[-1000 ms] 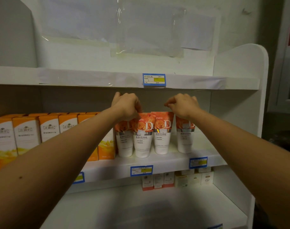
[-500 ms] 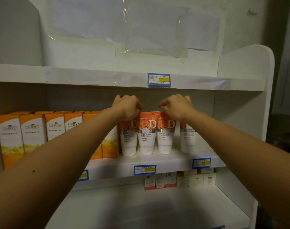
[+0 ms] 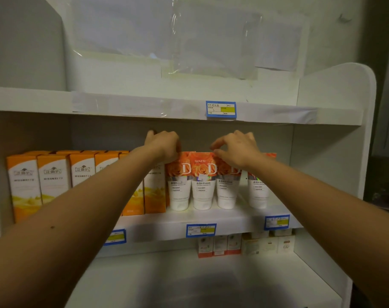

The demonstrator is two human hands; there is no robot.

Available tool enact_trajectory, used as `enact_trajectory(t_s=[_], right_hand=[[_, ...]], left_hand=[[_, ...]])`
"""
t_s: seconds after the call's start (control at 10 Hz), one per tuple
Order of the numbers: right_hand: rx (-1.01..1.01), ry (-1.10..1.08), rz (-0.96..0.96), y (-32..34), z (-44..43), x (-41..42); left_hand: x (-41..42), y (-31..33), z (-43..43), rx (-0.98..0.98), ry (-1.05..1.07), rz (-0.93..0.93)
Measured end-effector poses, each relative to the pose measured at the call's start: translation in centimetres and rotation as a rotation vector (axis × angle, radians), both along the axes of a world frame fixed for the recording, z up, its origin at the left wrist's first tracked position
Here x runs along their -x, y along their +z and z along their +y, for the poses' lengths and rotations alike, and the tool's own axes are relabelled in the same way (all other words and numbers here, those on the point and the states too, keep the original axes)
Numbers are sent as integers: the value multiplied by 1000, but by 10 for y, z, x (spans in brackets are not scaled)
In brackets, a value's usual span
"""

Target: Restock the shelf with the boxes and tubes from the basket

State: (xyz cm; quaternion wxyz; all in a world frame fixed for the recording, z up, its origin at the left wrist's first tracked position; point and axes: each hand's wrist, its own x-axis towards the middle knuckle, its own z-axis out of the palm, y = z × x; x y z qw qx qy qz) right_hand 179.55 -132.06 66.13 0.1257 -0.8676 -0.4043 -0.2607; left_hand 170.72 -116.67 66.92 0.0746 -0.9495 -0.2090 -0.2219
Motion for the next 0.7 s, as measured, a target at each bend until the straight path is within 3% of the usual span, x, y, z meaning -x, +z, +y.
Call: enact_trajectory(t_s=[0.3,0.4,0.6,0.7], right_hand=[[23,11,8,0,-5,10],[2,39,21,1,-10,18],[-125,190,97,5,-43,51],[-290,296,67,13,-77,82]], left_hand=[[15,-4,5,-65,-16,-29],[33,-6,6,-177,-33,-82],[80,-21,13,-219,-55,-139],[105,-28,15,-238,-50,-159]])
